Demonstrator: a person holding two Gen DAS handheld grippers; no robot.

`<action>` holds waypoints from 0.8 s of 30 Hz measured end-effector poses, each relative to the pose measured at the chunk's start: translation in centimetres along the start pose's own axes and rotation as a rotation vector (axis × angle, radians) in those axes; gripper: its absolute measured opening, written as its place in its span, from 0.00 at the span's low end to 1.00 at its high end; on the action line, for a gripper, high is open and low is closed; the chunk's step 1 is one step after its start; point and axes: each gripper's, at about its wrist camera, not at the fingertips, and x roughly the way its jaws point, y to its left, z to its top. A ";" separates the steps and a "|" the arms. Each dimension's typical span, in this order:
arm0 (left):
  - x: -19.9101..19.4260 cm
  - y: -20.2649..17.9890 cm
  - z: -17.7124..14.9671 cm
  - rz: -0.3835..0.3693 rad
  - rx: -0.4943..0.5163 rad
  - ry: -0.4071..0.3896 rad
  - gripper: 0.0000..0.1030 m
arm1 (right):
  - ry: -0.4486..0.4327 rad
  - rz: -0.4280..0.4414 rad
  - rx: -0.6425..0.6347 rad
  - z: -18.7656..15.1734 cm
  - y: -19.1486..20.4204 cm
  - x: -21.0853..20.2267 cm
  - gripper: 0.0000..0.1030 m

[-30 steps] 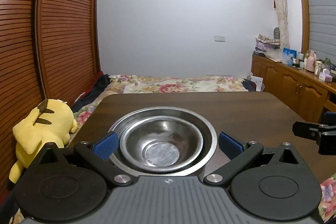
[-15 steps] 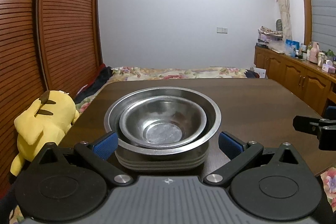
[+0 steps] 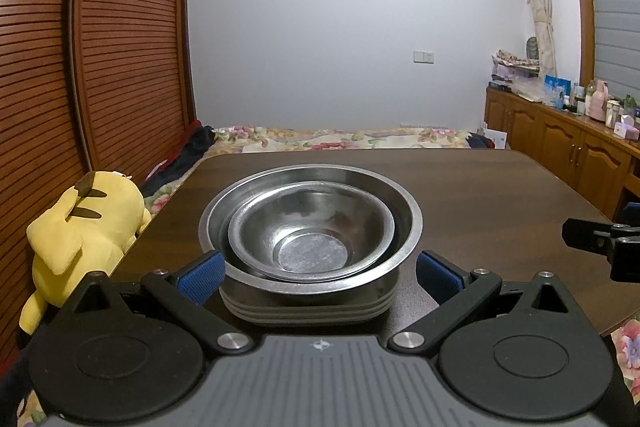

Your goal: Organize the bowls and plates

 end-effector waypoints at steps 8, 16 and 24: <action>0.0 0.0 0.0 0.000 -0.002 -0.001 1.00 | -0.001 -0.003 0.004 0.0 0.0 0.1 1.00; 0.0 0.0 0.0 0.000 -0.001 -0.001 1.00 | -0.002 -0.003 0.006 0.0 -0.1 0.0 1.00; 0.0 0.0 0.1 0.001 -0.001 -0.002 1.00 | -0.002 -0.004 0.007 0.0 -0.3 0.0 1.00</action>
